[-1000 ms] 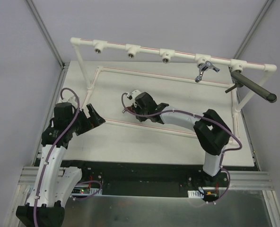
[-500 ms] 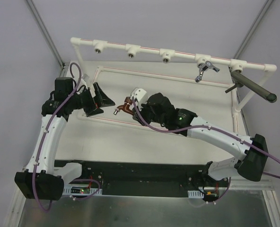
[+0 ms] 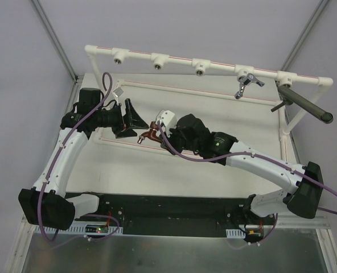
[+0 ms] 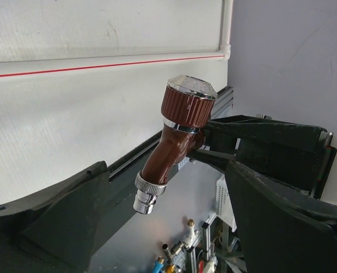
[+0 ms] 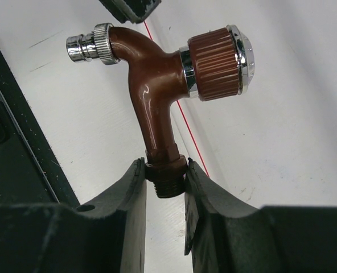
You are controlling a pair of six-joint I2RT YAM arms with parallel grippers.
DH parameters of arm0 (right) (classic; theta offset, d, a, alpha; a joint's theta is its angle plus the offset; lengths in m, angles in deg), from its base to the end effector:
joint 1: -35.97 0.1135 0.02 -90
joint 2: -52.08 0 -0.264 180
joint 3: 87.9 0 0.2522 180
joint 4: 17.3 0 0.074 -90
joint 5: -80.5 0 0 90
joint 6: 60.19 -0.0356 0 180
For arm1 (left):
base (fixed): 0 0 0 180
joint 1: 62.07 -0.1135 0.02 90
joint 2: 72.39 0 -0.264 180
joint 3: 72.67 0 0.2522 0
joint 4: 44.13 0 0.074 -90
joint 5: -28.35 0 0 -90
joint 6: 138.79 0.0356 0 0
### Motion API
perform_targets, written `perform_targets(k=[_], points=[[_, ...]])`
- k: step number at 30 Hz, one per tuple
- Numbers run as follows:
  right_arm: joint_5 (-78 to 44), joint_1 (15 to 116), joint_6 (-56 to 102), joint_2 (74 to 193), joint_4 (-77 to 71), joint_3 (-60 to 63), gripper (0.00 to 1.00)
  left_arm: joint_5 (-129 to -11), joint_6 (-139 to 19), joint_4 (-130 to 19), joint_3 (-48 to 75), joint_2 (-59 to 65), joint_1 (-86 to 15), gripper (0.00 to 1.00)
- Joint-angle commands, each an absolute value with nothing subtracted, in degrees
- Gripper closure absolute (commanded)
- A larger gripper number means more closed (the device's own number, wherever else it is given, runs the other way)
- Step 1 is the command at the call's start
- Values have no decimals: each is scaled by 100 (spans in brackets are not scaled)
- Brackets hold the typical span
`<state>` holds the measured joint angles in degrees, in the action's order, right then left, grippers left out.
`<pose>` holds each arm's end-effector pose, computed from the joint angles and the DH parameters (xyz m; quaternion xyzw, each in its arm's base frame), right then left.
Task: Install the water faucets
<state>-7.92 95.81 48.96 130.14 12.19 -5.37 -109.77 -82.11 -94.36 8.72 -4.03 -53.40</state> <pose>0.1597 0.2728 0.3451 -0.5307 0.6555 0.1758 0.5076 0.2394 -0.0633 0.3566 0.0025 0.8377 -0.4864 0.2482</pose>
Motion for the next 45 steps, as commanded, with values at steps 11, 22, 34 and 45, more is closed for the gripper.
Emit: perform_targets(k=[11, 22, 34, 45], points=[[-845, 9601, 4932, 12608, 394, -330, 100, -11605, -9088, -8233, 595, -243, -4906, 45], [-853, 9600, 4835, 12538, 174, -409, 100, -11825, -9634, -7591, 332, -515, -4836, 65], [-1065, 9381, 4642, 12678, 1735, 389, 36, -10281, -10196, -7389, 59, -1349, -4879, 100], [-476, 8037, 4624, 12827, 4013, 2375, 8, -8768, -11285, -6424, -556, -2290, -5450, 100]])
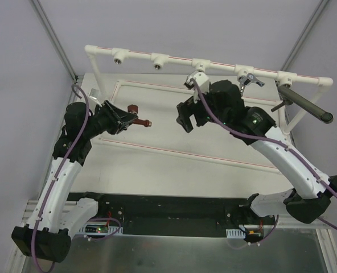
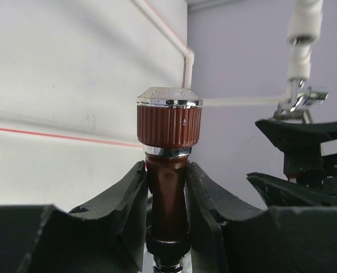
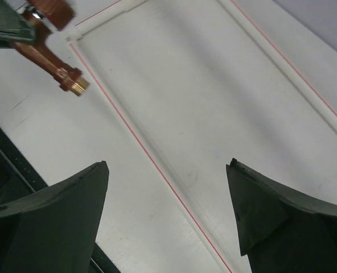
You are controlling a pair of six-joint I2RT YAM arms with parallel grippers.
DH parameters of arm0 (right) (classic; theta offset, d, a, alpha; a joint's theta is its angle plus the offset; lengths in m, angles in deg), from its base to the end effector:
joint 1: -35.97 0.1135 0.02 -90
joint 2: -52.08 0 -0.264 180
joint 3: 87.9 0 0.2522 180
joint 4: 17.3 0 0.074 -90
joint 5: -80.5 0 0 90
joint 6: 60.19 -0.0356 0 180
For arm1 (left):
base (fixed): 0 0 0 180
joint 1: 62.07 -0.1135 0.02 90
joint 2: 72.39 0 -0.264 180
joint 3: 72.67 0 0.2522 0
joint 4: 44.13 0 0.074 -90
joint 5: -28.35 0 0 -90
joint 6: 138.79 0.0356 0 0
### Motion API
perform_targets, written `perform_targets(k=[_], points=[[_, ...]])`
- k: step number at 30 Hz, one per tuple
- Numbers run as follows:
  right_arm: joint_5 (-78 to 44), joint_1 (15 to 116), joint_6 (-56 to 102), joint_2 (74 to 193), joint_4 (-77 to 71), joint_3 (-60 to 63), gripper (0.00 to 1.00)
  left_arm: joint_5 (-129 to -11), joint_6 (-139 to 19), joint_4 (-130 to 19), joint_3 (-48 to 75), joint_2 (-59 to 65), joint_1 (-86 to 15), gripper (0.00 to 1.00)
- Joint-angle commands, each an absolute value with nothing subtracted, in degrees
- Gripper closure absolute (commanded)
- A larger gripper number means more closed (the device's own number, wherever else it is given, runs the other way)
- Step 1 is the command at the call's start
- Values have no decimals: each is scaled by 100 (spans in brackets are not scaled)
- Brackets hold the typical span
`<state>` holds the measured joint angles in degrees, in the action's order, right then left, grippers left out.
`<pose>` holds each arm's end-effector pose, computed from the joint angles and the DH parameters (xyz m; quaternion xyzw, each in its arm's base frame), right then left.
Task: Install the water faucets
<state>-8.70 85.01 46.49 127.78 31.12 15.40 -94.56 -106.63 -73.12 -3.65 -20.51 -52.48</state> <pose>0.1844 0.2117 0.4472 -0.4433 0.6937 0.1527 0.5468 0.1937 -0.0523 0.3742 -0.1414 0.7525 -0.5185 0.3808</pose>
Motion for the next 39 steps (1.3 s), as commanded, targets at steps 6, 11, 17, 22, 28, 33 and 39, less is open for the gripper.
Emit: perform_targets(k=[6, 11, 17, 22, 28, 33, 39], points=[[-888, 6790, 5062, 13415, 4918, 4123, 6, -8214, -11839, -5343, -723, -2230, -5565, 95], [-1880, 6051, 5756, 14075, 5482, 5268, 6, -7915, -12209, -4621, -575, -1808, -5583, 100], [-2233, 5637, 6513, 14611, 5315, 5523, 6, -7415, -11691, -4664, -73, -1465, -5592, 100], [-2067, 5478, 6838, 15050, 5053, 5778, 4, -7124, -11305, -4646, 94, -1464, -5741, 100], [-1618, 5469, 7120, 15315, 4569, 6007, 3, -7035, -11032, -4752, 348, -1377, -5917, 100], [-1706, 5452, 6989, 15043, 4051, 5665, 3, -6895, -10742, -4796, 375, -1394, -5917, 100], [-1819, 5215, 6909, 15314, 3882, 6076, 1, -6781, -10566, -4752, 358, -1394, -5917, 100]])
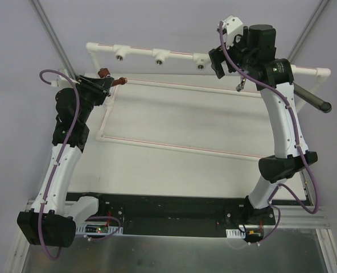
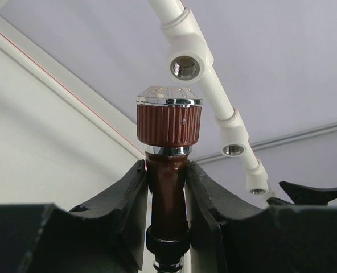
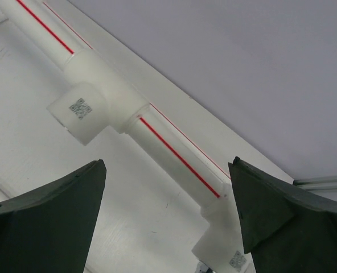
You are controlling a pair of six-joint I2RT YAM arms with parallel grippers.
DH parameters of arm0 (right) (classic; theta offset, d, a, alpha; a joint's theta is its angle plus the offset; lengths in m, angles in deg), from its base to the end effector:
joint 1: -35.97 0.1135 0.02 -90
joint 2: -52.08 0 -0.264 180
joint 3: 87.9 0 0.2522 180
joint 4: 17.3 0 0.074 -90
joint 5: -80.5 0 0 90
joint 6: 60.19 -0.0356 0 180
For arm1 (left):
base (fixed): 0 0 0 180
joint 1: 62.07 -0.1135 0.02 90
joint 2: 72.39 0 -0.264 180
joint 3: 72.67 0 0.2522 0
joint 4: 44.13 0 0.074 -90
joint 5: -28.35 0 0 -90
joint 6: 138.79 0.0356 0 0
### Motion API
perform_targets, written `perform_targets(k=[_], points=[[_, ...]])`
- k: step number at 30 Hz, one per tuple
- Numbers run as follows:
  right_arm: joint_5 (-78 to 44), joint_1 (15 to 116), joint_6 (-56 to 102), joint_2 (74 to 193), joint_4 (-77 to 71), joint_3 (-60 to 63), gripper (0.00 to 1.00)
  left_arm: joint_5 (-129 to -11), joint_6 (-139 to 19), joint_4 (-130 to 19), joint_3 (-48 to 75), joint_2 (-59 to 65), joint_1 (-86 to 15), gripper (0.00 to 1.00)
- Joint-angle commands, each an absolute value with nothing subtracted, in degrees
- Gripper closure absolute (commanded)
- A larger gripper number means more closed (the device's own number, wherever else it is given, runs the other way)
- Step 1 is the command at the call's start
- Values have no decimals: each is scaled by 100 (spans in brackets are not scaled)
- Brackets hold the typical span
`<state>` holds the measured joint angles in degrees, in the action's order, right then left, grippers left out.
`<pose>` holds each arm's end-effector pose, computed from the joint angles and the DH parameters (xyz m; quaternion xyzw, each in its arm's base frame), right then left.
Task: Install the water faucets
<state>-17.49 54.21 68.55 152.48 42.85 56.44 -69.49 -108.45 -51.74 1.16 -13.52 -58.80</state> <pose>0.3348 0.1156 0.5177 -0.4173 0.6812 -0.0517 0.5992 0.2349 -0.0183 0.4186 -0.2660 0.6049 -0.4296 0.6155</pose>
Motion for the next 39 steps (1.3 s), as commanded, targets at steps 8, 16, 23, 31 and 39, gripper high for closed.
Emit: perform_targets(k=[8, 16, 23, 31, 39], points=[[-2786, 4872, 6865, 15737, 4506, 6183, 1, -6763, -10460, -4708, 401, -1307, -5917, 100], [-2673, 4846, 6874, 16036, 4594, 6235, 9, -6781, -10504, -4585, 533, -1139, -5917, 100], [-2604, 5134, 6610, 15658, 4796, 6148, 49, -6658, -10618, -4454, 876, -806, -5917, 100], [-1507, 5803, 6084, 15245, 4446, 5384, 85, -6491, -10802, -3997, 1263, -278, -5987, 100], [173, 6032, 5328, 14894, 3690, 4646, 100, -6009, -11426, -3207, 816, -321, -6365, 100]])
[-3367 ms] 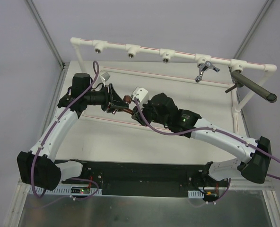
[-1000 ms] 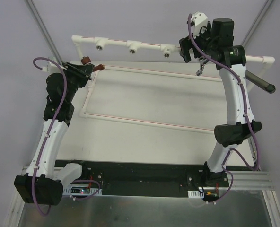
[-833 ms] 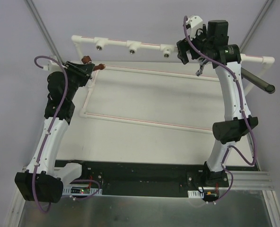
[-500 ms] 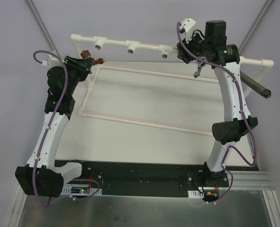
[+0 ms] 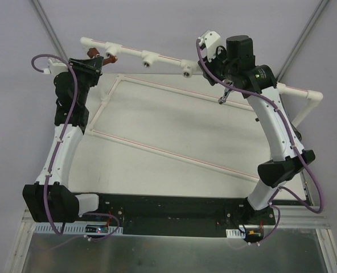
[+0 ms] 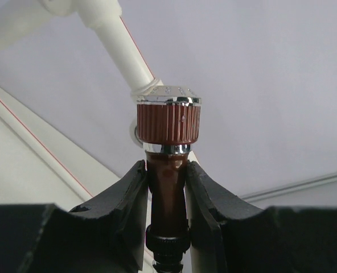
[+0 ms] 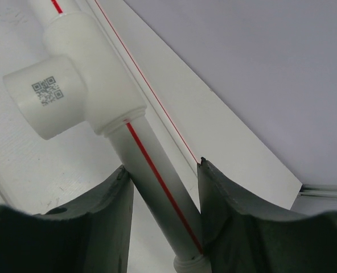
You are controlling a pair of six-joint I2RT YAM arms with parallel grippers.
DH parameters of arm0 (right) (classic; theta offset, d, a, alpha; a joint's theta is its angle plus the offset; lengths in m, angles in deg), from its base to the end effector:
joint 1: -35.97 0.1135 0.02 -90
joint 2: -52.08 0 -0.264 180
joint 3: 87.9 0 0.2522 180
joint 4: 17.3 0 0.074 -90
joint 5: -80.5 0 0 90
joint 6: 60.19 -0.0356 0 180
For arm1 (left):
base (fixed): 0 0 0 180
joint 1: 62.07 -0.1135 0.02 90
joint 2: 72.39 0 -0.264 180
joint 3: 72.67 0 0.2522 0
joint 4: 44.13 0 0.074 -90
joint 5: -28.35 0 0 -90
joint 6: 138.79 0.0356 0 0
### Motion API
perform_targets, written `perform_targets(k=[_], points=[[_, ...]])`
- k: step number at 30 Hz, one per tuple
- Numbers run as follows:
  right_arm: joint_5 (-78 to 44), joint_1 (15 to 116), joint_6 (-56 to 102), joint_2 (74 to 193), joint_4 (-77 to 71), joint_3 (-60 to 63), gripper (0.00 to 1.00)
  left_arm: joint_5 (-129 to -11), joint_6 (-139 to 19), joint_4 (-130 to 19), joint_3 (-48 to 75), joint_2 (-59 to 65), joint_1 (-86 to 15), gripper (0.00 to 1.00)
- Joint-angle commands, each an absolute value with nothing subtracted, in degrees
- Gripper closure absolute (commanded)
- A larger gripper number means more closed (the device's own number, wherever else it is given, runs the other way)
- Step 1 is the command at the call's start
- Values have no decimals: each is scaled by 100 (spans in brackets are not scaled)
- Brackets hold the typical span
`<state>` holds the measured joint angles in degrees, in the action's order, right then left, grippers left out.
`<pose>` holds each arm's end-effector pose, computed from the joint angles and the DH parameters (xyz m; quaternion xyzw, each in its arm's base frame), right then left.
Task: Install the water faucets
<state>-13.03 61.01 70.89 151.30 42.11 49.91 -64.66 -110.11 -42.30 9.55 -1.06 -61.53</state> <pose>0.3269 0.1551 0.4925 -0.4635 0.6801 -0.0541 0.5654 0.2900 -0.0046 0.4354 -0.2981 0.5488 -0.4154 0.6614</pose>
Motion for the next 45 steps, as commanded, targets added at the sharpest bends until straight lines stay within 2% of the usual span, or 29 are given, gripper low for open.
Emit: perform_targets(k=[1, 8, 19, 28, 45], points=[[270, 6041, 5258, 14832, 3602, 4540, 100, -5885, -11462, -3101, 684, -383, -6391, 100], [148, 6050, 5020, 14454, 3382, 4056, 100, -4733, -11909, -2599, 16, -823, -6400, 100], [-36, 6093, 4756, 14366, 3180, 3819, 100, -4803, -12895, -2502, 243, -314, -6225, 100], [78, 6146, 4817, 14392, 3065, 3748, 100, -4267, -13562, -2616, 313, 91, -5715, 100], [78, 6181, 4861, 14313, 2995, 3625, 100, -4056, -13852, -2625, 524, 258, -5486, 100]])
